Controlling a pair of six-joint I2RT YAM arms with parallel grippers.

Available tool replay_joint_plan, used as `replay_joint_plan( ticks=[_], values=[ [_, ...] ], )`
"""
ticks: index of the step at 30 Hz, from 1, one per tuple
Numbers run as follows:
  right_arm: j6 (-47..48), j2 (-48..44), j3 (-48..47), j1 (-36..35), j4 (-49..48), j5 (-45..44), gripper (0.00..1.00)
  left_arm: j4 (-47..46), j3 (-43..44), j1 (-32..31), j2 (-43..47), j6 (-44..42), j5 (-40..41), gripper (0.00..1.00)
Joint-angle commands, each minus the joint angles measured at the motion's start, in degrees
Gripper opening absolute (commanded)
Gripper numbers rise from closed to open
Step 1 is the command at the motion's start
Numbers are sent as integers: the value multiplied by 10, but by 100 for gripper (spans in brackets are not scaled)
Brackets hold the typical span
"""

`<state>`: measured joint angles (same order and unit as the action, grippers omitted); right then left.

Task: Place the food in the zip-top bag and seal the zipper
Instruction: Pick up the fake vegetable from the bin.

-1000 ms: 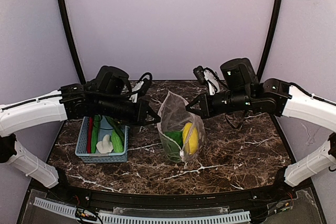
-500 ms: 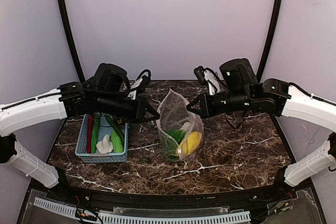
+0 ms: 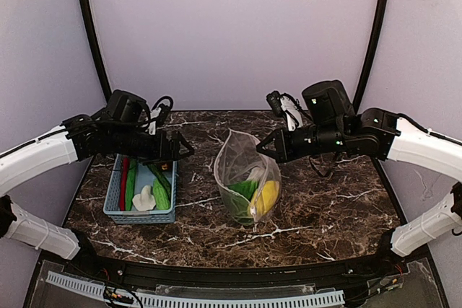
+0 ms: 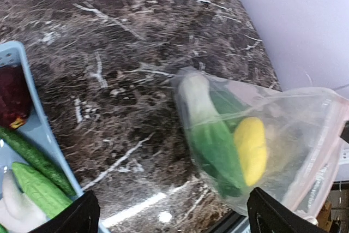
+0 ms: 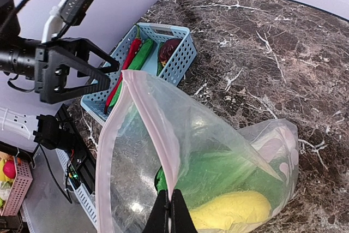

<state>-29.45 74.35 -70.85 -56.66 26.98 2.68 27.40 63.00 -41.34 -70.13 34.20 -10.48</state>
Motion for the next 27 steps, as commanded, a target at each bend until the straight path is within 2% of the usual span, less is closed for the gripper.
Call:
replay_joint_plan(
  ticks=[1,7,12,15,27],
  values=[
    [-1,-1,-10,-5,-16,0,0,45,-50,51,12,-20,24,95],
    [1,2,-13,-5,-16,0,0,43,-112,122,-2,-39,47,96],
    [2,3,-11,-5,-16,-1,0,51,-138,147,-15,-57,84,85],
    [3,7,-15,-5,-15,-1,0,55,-148,165,-31,-70,86,72],
    [6,14,-25,-5,-11,2,0,20,-194,206,-69,-86,107,56]
  ],
)
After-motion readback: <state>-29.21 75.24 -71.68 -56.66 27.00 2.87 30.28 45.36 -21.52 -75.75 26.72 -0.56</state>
